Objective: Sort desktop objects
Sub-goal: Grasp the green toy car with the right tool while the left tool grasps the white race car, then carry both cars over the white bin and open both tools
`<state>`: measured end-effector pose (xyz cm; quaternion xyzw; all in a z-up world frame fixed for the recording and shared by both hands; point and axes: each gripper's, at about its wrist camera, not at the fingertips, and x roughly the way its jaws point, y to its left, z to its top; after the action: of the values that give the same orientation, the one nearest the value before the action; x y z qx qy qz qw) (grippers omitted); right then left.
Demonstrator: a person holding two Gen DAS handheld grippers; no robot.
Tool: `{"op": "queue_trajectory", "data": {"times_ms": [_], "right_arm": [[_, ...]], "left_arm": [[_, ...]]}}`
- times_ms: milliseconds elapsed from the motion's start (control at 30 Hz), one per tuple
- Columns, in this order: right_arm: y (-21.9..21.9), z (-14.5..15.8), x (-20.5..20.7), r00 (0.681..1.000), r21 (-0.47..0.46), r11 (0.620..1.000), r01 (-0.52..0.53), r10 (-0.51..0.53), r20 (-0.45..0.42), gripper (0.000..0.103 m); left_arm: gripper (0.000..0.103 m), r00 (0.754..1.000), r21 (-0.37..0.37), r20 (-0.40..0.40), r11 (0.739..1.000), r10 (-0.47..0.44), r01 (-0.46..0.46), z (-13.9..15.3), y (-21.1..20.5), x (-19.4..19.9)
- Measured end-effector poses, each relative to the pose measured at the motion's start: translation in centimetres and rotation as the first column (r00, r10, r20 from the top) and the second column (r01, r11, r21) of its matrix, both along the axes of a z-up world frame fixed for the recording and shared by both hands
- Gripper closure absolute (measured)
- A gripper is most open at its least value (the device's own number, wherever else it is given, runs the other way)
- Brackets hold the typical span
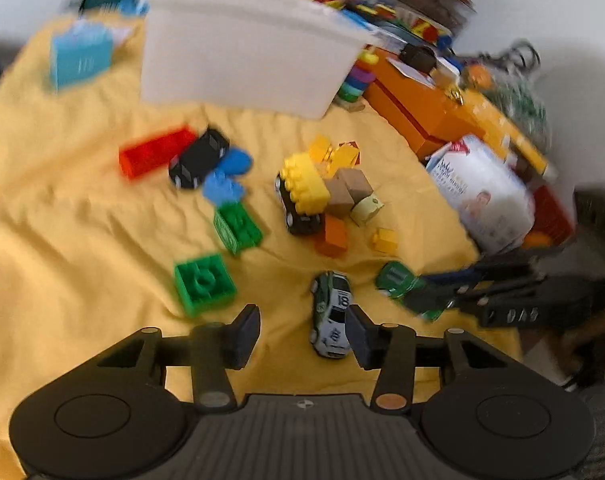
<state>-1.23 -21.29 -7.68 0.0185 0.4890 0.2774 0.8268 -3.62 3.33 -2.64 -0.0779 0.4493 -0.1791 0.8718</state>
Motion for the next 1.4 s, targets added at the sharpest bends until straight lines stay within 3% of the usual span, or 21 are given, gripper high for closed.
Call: {"op": "queue_trajectory", "data": {"times_ms": [200,233,367,500,533,567,600,700,833,1067,1400], "right_arm": [[1.0,1.6,-0.6,0.988,-0.106,0.992,-0.071,0.084,0.127,0.064],[1.4,1.6,-0.6,0.985,-0.125,0.988,-0.088,0.105,0.14,0.06],[3.2,0.9,-0.9,0.968,-0.221,0.967,-0.126,0.169,0.187,0.06],[3.7,-0.9,-1.2,0.967,-0.271,0.954,-0.127,0.18,0.181,0.06],[3.5,-1.0,-1.4,0.966,-0.26,0.958,-0.117,0.171,0.193,0.06],[3.3,-1.0,-1.5,0.965,-0.259,0.959,-0.117,0.171,0.197,0.061],[3.3,-1.0,-1.6,0.964,-0.26,0.958,-0.121,0.176,0.2,0.069],[3.5,-0.7,-1.8,0.96,-0.284,0.95,-0.129,0.192,0.204,0.069],[3.5,0.2,-2.0,0.959,-0.29,0.949,-0.124,0.19,0.211,0.069],[2.2,4.5,-0.7,0.955,-0.207,0.976,-0.068,0.124,0.268,0.07],[2.3,9.7,3.7,0.902,-0.162,0.987,-0.016,0.084,0.423,0.07]], "left_arm": [[0.052,0.987,0.13,0.03,0.98,-0.158,0.153,0.3,-3.6,0.2],[0.052,0.985,0.142,0.02,0.976,-0.171,0.167,0.1,-4.0,0.2],[0.052,0.981,0.162,-0.02,0.967,-0.193,0.194,-1.3,-5.3,1.0],[0.052,0.978,0.186,-0.052,0.96,-0.201,0.208,-2.6,-5.9,1.3],[0.055,0.977,0.199,-0.041,0.957,-0.209,0.213,-2.6,-6.1,1.2],[0.068,0.976,0.223,-0.035,0.95,-0.214,0.217,-2.6,-6.4,1.1],[0.069,0.975,0.252,-0.027,0.943,-0.218,0.218,-2.6,-6.6,1.0],[0.07,0.974,0.239,-0.034,0.945,-0.222,0.224,-2.1,-6.4,1.0],[0.07,0.976,0.231,0.034,0.952,-0.215,0.201,0.5,-5.7,0.4],[0.07,0.963,0.253,0.204,0.959,-0.178,0.124,6.1,-4.3,1.2],[0.07,0.921,0.316,0.36,0.948,-0.151,0.032,11.3,-1.4,6.3]]}}
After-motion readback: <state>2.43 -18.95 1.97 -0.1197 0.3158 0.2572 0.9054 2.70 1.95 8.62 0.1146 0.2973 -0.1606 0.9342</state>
